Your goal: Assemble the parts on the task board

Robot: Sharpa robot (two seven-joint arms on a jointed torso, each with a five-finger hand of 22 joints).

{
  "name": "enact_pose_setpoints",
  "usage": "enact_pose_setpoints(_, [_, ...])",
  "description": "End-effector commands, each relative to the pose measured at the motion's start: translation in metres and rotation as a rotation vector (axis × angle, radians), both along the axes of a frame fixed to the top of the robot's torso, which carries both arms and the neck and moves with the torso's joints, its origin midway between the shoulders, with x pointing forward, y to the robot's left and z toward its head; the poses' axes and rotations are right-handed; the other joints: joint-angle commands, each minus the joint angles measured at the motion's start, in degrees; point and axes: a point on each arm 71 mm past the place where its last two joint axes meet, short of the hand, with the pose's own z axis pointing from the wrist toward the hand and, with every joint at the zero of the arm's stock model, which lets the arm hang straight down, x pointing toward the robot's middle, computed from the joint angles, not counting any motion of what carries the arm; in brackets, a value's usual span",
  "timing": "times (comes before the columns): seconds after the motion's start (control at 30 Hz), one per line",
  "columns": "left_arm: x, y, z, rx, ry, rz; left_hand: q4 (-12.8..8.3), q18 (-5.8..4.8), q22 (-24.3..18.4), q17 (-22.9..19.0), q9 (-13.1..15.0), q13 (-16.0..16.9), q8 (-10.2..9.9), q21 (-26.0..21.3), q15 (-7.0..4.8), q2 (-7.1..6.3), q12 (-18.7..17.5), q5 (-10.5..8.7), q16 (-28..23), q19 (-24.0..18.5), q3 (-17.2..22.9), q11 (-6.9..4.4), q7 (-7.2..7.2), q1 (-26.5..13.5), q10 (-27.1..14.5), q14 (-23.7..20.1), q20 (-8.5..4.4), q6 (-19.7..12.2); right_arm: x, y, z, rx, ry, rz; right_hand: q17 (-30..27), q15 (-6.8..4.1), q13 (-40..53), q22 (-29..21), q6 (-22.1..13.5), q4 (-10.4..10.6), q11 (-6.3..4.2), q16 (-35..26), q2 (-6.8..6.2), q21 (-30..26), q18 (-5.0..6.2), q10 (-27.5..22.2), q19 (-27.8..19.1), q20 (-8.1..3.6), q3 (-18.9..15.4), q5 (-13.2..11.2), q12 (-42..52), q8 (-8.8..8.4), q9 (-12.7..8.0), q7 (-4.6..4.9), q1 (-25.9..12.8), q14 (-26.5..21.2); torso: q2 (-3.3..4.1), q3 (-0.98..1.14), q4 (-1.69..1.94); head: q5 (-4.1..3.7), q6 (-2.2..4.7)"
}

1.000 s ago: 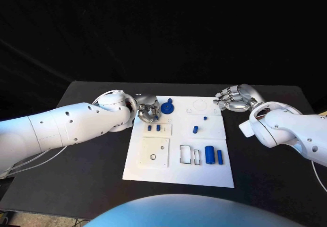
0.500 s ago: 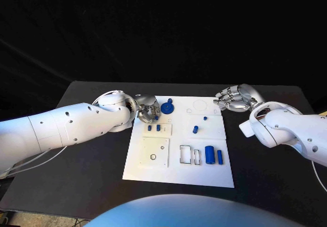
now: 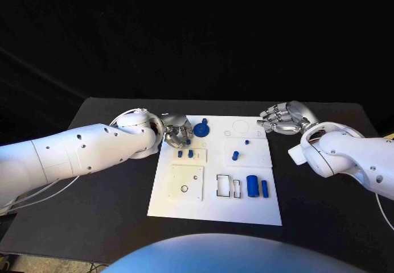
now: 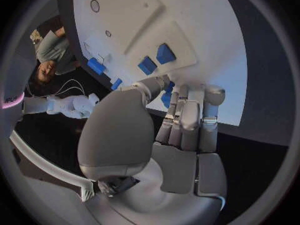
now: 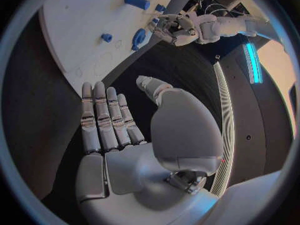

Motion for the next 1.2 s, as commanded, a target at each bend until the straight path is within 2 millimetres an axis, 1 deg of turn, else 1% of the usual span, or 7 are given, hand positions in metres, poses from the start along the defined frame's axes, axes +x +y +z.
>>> enact_pose_setpoints(0.03, [0.0,0.001,0.002,-0.033,-0.023,0.011,0.0,-0.09,4.9,-0.5,-0.1,-0.1,0.1,-0.3,0.05,-0.03,0.0,0.22,-0.2,-0.6,-0.6,0.07,0.11,-0.6,-0.5,-0.5,-0.04,-0.3,0.0,0.0,0.0,-0.015,-0.003,0.018,-0.1,0.17,-0.3,-0.2,0.1,-0.3,0.02,-0.3,0.28,-0.1,0.44,-0.5,-0.2,0.2,0.0,-0.1,-0.3,0.34,0.0,2.8,0.0,-0.4,0.0,-0.04,0.02,0.07,0.0])
enact_pose_setpoints(0.57, [-0.006,0.015,0.015,-0.206,-0.051,0.036,1.2,0.39,4.3,-3.2,-1.2,-0.7,1.7,-3.1,0.83,1.77,1.6,1.77,0.1,-2.1,-11.0,0.81,0.09,0.2,-4.5,-2.2,0.93,-1.6,0.002,-0.003,-0.002,-0.033,0.003,0.027,-0.5,0.26,-1.9,-0.9,1.0,-1.3,0.23,0.4,0.6,0.1,0.55,-2.1,-0.2,0.37,-0.9,-1.1,-1.6,1.0,-0.4,2.81,0.6,-0.5,0.02,-0.02,-0.01,-0.11,0.0])
enact_pose_setpoints(0.67, [-0.009,0.019,0.02,-0.273,-0.02,0.052,1.5,0.43,4.3,-3.4,-1.3,-0.7,1.9,-3.3,0.85,2.03,1.8,2.07,0.1,-2.2,-11.9,0.82,0.2,0.5,-4.7,-2.3,0.96,-1.5,0.002,-0.002,-0.002,-0.054,-0.006,0.051,0.1,-1.04,-2.9,-0.7,2.5,-2.8,-0.64,3.0,1.06,1.9,0.76,-0.4,3.0,-0.73,-0.5,-3.3,-1.4,1.3,-1.1,2.04,1.9,3.5,0.02,-0.02,-0.04,-0.21,0.0])
enact_pose_setpoints(0.9, [-0.012,0.037,0.031,-0.558,0.104,0.176,1.9,0.7,4.0,-4.7,-1.5,-0.5,3.1,-4.6,0.63,2.81,3.2,3.48,0.0,-2.9,-12.3,0.53,1.63,1.3,-3.9,-2.9,0.84,0.1,0.001,0.004,-0.003,-0.164,-0.001,0.158,6.6,-5.85,-2.9,5.8,6.8,-6.0,-3.97,11.9,0.78,12.2,0.53,8.6,12.7,-5.94,2.8,-4.6,-3.2,0.38,-2.5,-0.52,3.0,17.8,-0.04,0.07,-0.04,-1.91,0.0])
enact_pose_setpoints(0.97, [-0.012,0.043,0.035,-0.686,0.144,0.23,2.2,0.99,3.6,-9.8,-1.6,-0.5,3.6,-6.4,0.5,2.9,3.6,3.51,-2.0,-3.9,-12.1,0.44,2.02,1.1,-3.7,-5.7,0.79,1.0,0.0,0.008,-0.003,-0.225,-0.007,0.205,9.6,-6.82,-2.7,9.4,8.8,-7.0,-4.73,15.5,0.63,16.1,0.53,11.6,13.5,-6.95,3.9,-4.6,-5.2,0.12,-2.6,-1.23,2.7,20.2,-0.06,-0.04,0.18,-2.8,0.21])
enact_pose_setpoints(1.03, [-0.013,0.049,0.038,-0.839,0.199,0.29,2.9,2.17,1.5,-22.6,-1.8,-0.6,4.4,-13.8,0.45,3.24,4.1,3.51,-8.8,-8.2,-11.1,0.33,2.85,0.9,-4.2,-13.7,0.66,2.4,0.0,0.011,-0.004,-0.288,-0.016,0.25,11.4,-7.14,-2.6,11.8,9.4,-7.4,-5.03,17.7,0.49,18.6,0.46,12.9,13.5,-7.39,4.6,-4.8,-6.7,-0.44,-2.6,-1.44,2.4,21.1,-0.04,-0.06,0.19,-3.28,0.43])
enact_pose_setpoints(1.2, [-0.016,0.055,0.043,-1.131,0.296,0.384,3.2,2.8,-1.5,-27.4,-2.3,-0.7,5.1,-21.8,0.7,4.38,5.2,1.76,-16.4,-12.4,-7.4,0.48,3.16,0.9,-4.6,-19.9,0.83,3.5,-0.001,0.021,-0.004,-0.44,-0.063,0.336,15.0,-7.24,-2.5,16.9,10.1,-7.9,-4.93,23.9,-0.21,23.7,0.46,13.1,14.1,-7.59,5.0,-7.5,-11.3,-1.75,-2.5,-1.45,1.3,23.5,0.08,-0.13,0.11,-4.26,0.92])
